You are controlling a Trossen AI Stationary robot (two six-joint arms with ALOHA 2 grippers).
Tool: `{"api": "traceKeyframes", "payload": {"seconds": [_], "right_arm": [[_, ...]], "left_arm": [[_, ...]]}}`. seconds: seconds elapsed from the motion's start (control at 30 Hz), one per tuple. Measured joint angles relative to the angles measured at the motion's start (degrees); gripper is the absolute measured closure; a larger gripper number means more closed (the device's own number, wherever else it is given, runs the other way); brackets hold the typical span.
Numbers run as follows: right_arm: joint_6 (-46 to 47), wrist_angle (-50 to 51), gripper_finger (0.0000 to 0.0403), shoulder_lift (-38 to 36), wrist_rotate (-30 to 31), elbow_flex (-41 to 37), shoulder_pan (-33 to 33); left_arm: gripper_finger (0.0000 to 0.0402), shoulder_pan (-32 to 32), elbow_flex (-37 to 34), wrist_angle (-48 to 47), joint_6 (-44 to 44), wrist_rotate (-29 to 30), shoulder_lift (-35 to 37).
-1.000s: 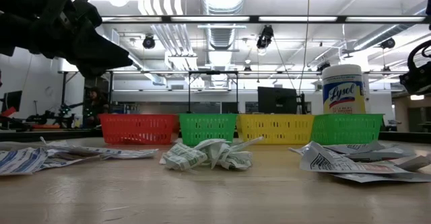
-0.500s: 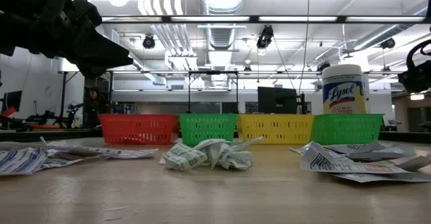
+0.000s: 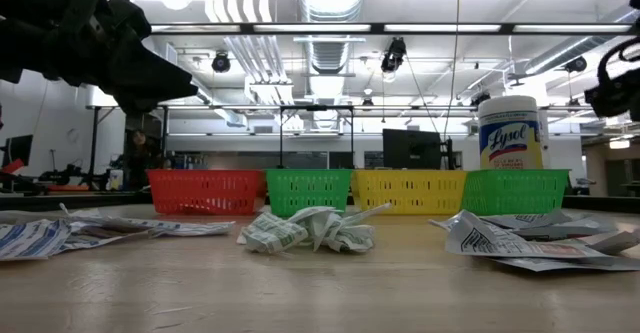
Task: Pick & Place First Aid Supplies
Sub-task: Put the alcohol pad into the red basket
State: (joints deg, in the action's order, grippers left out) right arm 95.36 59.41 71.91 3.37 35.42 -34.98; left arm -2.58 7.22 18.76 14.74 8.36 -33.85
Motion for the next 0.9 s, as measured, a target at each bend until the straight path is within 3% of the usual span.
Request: {"api": "traceKeyframes", "payload": {"seconds": [0.17, 0.4, 0.9], "right_arm": [[-2.7, 3.2, 0.0394, 1.0, 6.0, 4.0, 0.0], [-14.4, -0.7, 0.0394, 1.1, 24.6, 9.1, 0.0], [-52.1, -28.8, 0.0394, 5.0, 54.2, 9.8, 0.0]], "left_arm": [[0.0282, 0.0, 0.0, 0.2, 0.1, 0.0, 0.0], [0.0282, 0.0, 0.0, 0.3, 0.4, 0.0, 0.0], [0.0282, -0.2, 0.0, 1.6, 0.3, -1.5, -0.4]]}}
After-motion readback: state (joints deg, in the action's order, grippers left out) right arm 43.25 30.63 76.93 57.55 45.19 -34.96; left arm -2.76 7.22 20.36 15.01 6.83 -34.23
